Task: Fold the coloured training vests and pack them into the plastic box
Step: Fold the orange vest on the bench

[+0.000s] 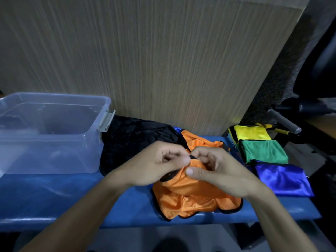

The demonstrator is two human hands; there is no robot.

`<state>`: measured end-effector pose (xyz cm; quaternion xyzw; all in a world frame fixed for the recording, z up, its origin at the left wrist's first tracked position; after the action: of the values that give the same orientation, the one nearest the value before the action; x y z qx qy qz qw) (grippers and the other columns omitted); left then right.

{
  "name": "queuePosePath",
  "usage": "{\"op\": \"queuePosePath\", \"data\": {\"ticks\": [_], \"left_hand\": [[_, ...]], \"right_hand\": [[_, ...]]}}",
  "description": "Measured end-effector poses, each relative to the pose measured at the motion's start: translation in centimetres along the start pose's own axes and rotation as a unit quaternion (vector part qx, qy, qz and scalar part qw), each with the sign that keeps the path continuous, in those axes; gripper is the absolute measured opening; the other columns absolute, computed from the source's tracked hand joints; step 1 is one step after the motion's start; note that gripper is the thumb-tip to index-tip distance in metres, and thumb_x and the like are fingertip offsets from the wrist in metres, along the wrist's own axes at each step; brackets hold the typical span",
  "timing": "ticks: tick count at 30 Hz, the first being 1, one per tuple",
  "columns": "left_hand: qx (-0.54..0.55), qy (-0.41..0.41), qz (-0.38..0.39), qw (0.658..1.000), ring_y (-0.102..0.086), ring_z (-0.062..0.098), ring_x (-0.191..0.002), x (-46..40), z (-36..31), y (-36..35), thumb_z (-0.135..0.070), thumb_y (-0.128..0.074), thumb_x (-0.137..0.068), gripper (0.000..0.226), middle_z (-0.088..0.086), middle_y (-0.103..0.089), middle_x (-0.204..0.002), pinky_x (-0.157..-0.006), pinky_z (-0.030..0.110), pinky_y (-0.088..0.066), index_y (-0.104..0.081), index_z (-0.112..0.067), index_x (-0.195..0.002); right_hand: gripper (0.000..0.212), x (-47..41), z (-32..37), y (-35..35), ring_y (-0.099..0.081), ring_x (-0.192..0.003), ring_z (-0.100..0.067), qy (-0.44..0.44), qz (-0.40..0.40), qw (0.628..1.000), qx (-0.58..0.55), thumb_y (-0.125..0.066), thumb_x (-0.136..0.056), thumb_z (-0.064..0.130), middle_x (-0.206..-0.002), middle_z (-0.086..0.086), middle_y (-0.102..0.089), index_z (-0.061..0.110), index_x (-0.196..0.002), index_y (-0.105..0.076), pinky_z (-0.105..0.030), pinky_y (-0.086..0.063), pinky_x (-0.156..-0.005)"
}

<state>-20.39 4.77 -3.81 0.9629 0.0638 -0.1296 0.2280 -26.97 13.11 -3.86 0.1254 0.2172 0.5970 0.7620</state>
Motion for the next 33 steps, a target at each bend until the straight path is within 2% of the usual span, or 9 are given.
{"op": "queuePosePath", "data": {"ticks": [4, 8, 13, 18, 21, 23, 26, 29, 33], "left_hand": [[-0.040, 0.044, -0.122, 0.991, -0.063, 0.012, -0.072, -1.6, 2.9, 1.6, -0.032, -0.058, -0.102, 0.015, -0.006, -0.067, -0.084, -0.064, 0.029, -0.050, -0.069, -0.022, -0.105], [-0.402, 0.099, 0.068, 0.908, -0.053, 0.013, -0.111, -2.1, 7.6, -2.2, -0.032, -0.065, -0.088, 0.035, -0.015, -0.059, -0.111, -0.092, 0.033, -0.044, -0.062, -0.041, -0.121], [-0.195, 0.068, -0.220, 0.953, -0.069, 0.011, -0.079, -2.4, 5.3, 4.8, -0.048, -0.058, -0.093, 0.034, -0.005, -0.073, -0.078, -0.074, 0.036, -0.053, -0.072, -0.019, -0.081], [0.177, 0.098, -0.457, 0.866, -0.065, 0.017, -0.064, 2.0, 5.0, 11.5, -0.027, -0.058, -0.100, 0.035, 0.004, -0.069, -0.067, -0.062, 0.030, -0.053, -0.067, -0.013, -0.070], [-0.015, 0.219, -0.380, 0.898, -0.065, 0.028, -0.053, 3.3, 6.4, 12.5, -0.028, -0.054, -0.096, 0.034, 0.006, -0.069, -0.061, -0.052, 0.037, -0.050, -0.065, -0.009, -0.071], [-0.197, 0.356, -0.145, 0.902, -0.065, 0.026, -0.050, 3.6, 9.3, 9.9, -0.030, -0.052, -0.096, 0.034, 0.010, -0.071, -0.062, -0.049, 0.031, -0.048, -0.067, -0.009, -0.075], [-0.215, 0.498, 0.167, 0.824, -0.069, 0.018, -0.059, 7.5, 12.4, 4.9, -0.044, -0.051, -0.103, 0.043, 0.009, -0.076, -0.077, -0.049, 0.025, -0.050, -0.067, -0.007, -0.089], [-0.248, 0.478, 0.060, 0.840, -0.070, 0.020, -0.059, 6.7, 11.8, 7.3, -0.067, -0.044, -0.097, 0.067, 0.005, -0.073, -0.070, -0.051, 0.028, -0.054, -0.071, -0.006, -0.088], [-0.404, 0.344, -0.197, 0.824, -0.065, 0.032, -0.095, 3.0, 10.3, 12.6, -0.049, -0.039, -0.105, 0.042, 0.009, -0.065, -0.096, -0.080, 0.043, -0.053, -0.057, -0.012, -0.100]], "right_hand": [[0.015, 1.3, -0.6, 0.6, -0.059, -0.074, -0.014, -0.040, 0.064, 0.995, -0.070, -0.075, -0.089, 0.010, -0.078, -0.005, -0.066, -0.002, -0.088, -0.066, -0.024, -0.047, -0.068], [0.007, 1.8, -0.8, -0.7, -0.062, -0.076, -0.009, -0.049, 0.119, 0.989, -0.075, -0.072, -0.091, 0.003, -0.080, 0.002, -0.069, 0.008, -0.086, -0.071, -0.021, -0.048, -0.072], [0.004, 2.2, -1.5, 0.4, -0.065, -0.082, -0.010, -0.065, 0.124, 0.989, -0.050, -0.073, -0.091, 0.005, -0.088, -0.001, -0.074, 0.005, -0.094, -0.076, -0.023, -0.048, -0.076], [0.008, 2.4, -2.2, 1.1, -0.065, -0.080, -0.010, -0.077, 0.110, 0.990, -0.049, -0.077, -0.088, 0.008, -0.087, -0.002, -0.074, 0.007, -0.095, -0.078, -0.025, -0.049, -0.075], [0.011, 2.4, -2.8, 1.2, -0.068, -0.083, -0.019, -0.093, 0.104, 0.989, -0.043, -0.077, -0.089, 0.010, -0.090, -0.013, -0.074, 0.002, -0.097, -0.077, -0.031, -0.052, -0.077], [0.010, 2.2, -3.1, 1.6, -0.069, -0.086, -0.026, -0.098, 0.079, 0.992, -0.011, -0.077, -0.090, 0.013, -0.093, -0.018, -0.073, 0.005, -0.095, -0.077, -0.038, -0.054, -0.079], [0.009, 1.7, -3.6, 3.1, -0.069, -0.087, -0.034, -0.100, 0.008, 0.995, 0.026, -0.079, -0.088, 0.016, -0.091, -0.021, -0.070, 0.008, -0.090, -0.076, -0.044, -0.053, -0.082], [0.009, 1.6, -3.3, 3.9, -0.066, -0.085, -0.039, -0.085, -0.043, 0.995, 0.013, -0.079, -0.087, 0.018, -0.088, -0.024, -0.066, 0.011, -0.087, -0.074, -0.043, -0.052, -0.079], [0.015, 1.3, -2.5, 3.5, -0.064, -0.080, -0.025, -0.057, -0.063, 0.996, -0.013, -0.077, -0.088, 0.023, -0.089, -0.022, -0.066, 0.009, -0.089, -0.073, -0.034, -0.050, -0.078]]}}
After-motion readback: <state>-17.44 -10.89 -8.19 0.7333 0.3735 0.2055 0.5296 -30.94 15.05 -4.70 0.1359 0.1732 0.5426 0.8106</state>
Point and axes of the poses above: each hand's wrist, its own x-axis away from the middle knuckle, its own y-axis out of the back of the hand, z = x × y, the point moved 10 cm from there along -x, towards the middle knuckle
